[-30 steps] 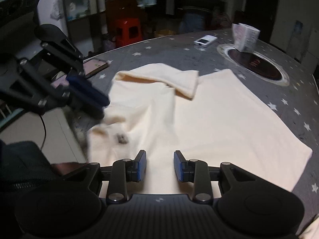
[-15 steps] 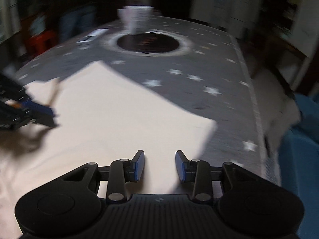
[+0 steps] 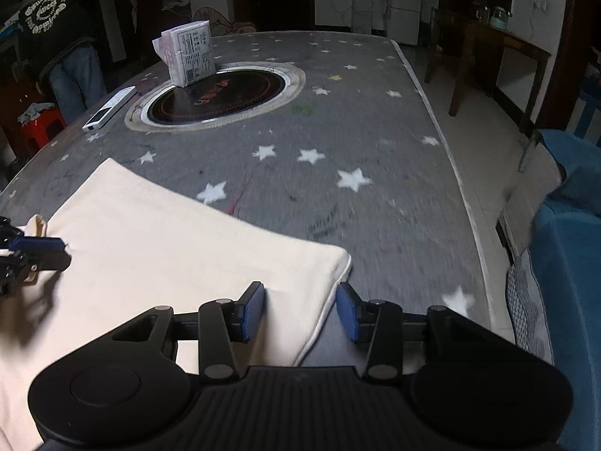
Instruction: Fold clothes
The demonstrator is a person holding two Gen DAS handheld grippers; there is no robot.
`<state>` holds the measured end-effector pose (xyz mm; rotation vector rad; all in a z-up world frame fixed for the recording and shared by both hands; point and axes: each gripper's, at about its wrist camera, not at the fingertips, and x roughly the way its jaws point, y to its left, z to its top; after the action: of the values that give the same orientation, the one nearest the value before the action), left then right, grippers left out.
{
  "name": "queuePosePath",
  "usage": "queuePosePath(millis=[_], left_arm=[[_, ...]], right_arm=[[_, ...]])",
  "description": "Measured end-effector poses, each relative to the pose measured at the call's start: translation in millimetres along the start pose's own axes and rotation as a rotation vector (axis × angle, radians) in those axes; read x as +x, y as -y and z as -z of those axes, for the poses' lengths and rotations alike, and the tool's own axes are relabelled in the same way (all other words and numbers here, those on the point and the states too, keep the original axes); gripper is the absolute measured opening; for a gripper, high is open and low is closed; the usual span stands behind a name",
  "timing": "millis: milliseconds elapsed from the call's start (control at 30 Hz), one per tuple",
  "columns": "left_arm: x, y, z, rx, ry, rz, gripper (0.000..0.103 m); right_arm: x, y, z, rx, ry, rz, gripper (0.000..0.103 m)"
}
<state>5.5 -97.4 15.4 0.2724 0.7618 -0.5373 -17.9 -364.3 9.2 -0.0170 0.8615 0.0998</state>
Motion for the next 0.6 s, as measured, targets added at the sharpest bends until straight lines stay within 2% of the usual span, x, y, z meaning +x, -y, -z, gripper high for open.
queuePosePath(millis=[200, 433, 467, 533, 600], left_arm=[[7, -18, -6, -0.030, 0.011, -0.078, 0.017], [5, -28, -8, -0.042, 0.012, -0.061, 0.017], [4, -27, -8, -0.040, 0.013, -0.062, 0.018], [-3, -23, -7, -0.024, 0.024, -0.072, 0.035], [-11, -18, -5, -0.001, 0.041, -0.088, 0.038]], right_arm=[[29, -12, -29, -0.038, 0.034, 0.010, 0.043], [37, -21, -44, -0.089, 0.053, 0.030, 0.044], [32, -21, -43, -0.100, 0.056, 0.033, 0.044], [19, -22, -37, -0.111, 0.062, 0.028, 0.044], [3, -22, -29, -0.117, 0.065, 0.028, 0.044]])
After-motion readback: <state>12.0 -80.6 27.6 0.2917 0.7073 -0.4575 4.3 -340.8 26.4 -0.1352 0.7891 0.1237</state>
